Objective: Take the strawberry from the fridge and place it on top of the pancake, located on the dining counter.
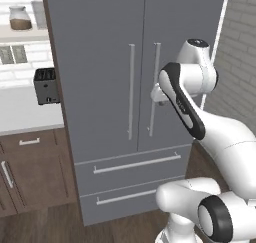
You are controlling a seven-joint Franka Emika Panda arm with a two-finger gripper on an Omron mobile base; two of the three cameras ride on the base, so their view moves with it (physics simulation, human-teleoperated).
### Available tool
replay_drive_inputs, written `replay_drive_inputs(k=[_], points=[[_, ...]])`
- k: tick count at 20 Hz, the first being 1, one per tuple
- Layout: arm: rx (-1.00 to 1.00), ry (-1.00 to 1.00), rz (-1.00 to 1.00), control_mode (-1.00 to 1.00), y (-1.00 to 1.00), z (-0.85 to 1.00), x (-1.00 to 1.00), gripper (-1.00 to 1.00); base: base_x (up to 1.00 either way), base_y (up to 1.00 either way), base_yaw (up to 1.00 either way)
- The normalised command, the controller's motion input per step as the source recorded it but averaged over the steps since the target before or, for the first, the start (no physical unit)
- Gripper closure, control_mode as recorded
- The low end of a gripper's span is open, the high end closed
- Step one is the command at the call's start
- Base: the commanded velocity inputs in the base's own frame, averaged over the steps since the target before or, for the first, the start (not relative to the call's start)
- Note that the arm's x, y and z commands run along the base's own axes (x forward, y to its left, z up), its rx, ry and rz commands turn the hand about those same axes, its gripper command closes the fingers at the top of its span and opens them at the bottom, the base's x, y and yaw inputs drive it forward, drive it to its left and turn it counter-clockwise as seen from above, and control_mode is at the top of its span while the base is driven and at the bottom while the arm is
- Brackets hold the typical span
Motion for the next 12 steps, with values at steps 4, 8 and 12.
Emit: replay_drive_inputs(k=[4,8,12], points=[[0.0,0.0,0.0,1.0,0.0,0.0,0.0,-1.0,-0.16,0.0,-0.05],[0.0,-0.08,0.01,-1.0,0.0,0.0,0.19,-1.0,0.0,0.0,0.0],[0.0,-0.14,0.07,-1.0,-0.13,-0.06,0.75,-1.0,0.0,0.0,0.0]])
